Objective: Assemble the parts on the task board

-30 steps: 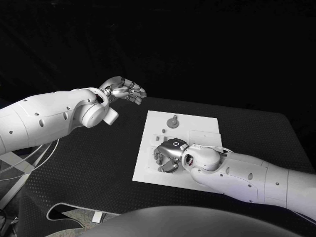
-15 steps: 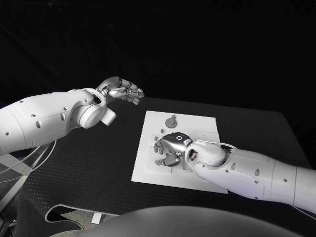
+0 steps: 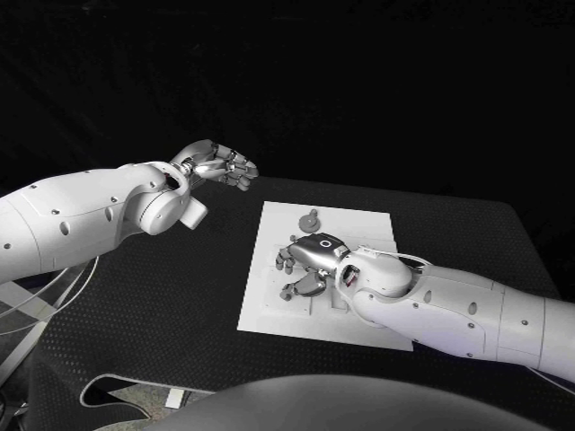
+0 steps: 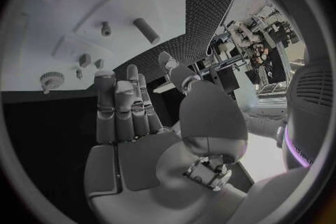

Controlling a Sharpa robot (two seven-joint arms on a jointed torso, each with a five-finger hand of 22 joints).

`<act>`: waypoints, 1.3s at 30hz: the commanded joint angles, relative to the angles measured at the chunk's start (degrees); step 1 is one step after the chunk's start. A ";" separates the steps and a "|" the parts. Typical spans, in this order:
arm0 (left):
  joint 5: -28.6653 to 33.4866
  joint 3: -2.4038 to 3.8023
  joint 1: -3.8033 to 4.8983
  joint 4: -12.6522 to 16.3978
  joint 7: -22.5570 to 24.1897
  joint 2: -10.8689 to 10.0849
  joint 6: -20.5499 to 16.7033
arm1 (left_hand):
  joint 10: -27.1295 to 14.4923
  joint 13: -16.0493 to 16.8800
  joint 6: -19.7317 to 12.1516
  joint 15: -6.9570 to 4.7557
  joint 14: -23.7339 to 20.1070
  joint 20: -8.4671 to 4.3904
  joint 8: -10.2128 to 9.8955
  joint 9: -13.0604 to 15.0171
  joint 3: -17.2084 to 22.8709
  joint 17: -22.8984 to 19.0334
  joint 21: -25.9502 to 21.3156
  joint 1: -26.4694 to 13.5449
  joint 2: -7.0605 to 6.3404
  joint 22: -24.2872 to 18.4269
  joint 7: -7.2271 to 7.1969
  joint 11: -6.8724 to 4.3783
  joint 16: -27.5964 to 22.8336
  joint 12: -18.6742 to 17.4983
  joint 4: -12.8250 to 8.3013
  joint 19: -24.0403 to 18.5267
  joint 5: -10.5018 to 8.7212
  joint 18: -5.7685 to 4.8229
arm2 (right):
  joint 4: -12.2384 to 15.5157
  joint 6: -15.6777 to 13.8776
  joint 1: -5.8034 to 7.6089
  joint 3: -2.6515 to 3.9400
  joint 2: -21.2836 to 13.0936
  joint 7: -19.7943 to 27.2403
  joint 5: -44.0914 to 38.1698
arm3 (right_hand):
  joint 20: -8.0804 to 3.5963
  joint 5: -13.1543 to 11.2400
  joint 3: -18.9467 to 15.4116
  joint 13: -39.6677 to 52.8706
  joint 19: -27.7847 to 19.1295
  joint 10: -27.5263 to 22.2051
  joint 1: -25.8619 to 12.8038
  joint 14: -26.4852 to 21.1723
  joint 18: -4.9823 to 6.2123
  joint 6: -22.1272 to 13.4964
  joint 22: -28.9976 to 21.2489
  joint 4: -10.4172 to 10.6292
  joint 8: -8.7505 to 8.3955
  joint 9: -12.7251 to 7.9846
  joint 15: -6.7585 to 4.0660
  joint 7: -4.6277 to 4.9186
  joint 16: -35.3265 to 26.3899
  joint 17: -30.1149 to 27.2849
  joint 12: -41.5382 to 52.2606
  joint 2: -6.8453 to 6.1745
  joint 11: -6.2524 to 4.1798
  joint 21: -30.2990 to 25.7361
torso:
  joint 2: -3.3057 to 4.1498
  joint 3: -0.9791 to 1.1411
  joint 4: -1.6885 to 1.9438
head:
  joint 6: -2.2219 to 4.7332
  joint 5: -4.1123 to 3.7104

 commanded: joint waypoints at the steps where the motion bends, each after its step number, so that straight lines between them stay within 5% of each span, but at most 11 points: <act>1: 0.00 0.03 0.07 0.11 0.30 0.09 0.49 | 0.55 -0.07 -0.39 0.04 0.21 0.01 0.24 -0.08 0.03 0.07 0.31 -0.63 0.03 -0.03 -0.13 0.00 -0.25 -0.24 0.34 -0.30 0.22 0.74 | -0.40 0.48 -0.03 -0.01 0.50 0.43 0.96 | -0.03 0.07 -0.45 0.10 -0.04 0.21 0.02 0.05 6.67 0.23 0.36 0.08 0.27 0.08 0.10 0.11 -0.05 0.01 0.39 0.33 -0.37 -0.37 | 0.02 -0.04 0.10 | 0.01 -0.08; 7: 0.00 0.03 0.07 0.13 0.29 0.14 0.52 | 0.56 -0.07 -0.39 0.04 0.21 0.01 0.25 -0.08 0.03 0.08 0.31 -0.64 0.03 -0.03 -0.13 0.00 -0.26 -0.24 0.35 -0.30 0.22 0.73 | -1.73 -1.48 -0.05 -0.04 1.73 -1.03 -0.62 | 0.05 0.10 -0.76 0.64 0.05 1.36 -1.01 0.08 6.67 0.60 0.32 0.63 0.51 0.15 -0.30 -0.01 -0.02 0.04 1.27 0.79 -0.80 -0.44 | 0.00 -0.14 0.12 | 0.01 -0.21; 14: 0.00 0.03 0.07 0.05 0.18 0.23 0.58 | 0.56 -0.08 -0.40 0.04 0.22 0.01 0.26 -0.09 0.03 0.09 0.31 -0.65 0.04 -0.03 -0.13 0.00 -0.27 -0.25 0.36 -0.29 0.22 0.73 | -3.10 -1.08 -0.21 -0.75 3.08 -1.99 -2.75 | -0.45 0.06 -1.48 11.00 0.87 7.16 0.35 1.13 6.67 4.92 0.23 -0.12 3.44 2.68 -3.79 -2.40 -0.45 -0.09 10.18 0.88 -4.47 -0.39 | 0.00 -0.12 0.28 | 0.01 -0.13; 20: 0.00 0.03 0.07 0.03 0.13 0.23 0.58 | 0.56 -0.09 -0.40 0.04 0.22 0.01 0.26 -0.09 0.03 0.10 0.32 -0.66 0.05 -0.04 -0.13 0.00 -0.28 -0.25 0.38 -0.29 0.22 0.73 | -3.50 0.19 -0.36 -1.10 3.22 -1.80 -3.30 | -0.61 0.16 -2.04 31.75 0.95 -0.18 1.74 1.44 6.67 6.51 0.73 -0.08 4.42 7.63 -5.20 -3.64 -0.56 0.69 24.57 1.61 -6.05 -0.09 | -0.01 -0.14 0.22 | 0.01 0.04; 39: 0.00 0.03 0.07 0.00 0.15 0.28 0.59 | 0.57 -0.11 -0.42 0.04 0.23 0.01 0.28 -0.10 0.04 0.14 0.32 -0.68 0.09 -0.04 -0.13 0.01 -0.32 -0.26 0.42 -0.29 0.22 0.73 | -4.56 1.59 -0.58 -1.65 3.62 -1.78 -3.59 | -0.67 0.15 -1.89 34.83 0.79 -0.52 1.81 1.45 6.67 7.48 0.88 -0.31 4.55 9.60 -5.61 -4.14 -0.55 0.97 27.01 1.44 -6.33 0.13 | 0.00 -0.11 0.16 | 0.01 0.19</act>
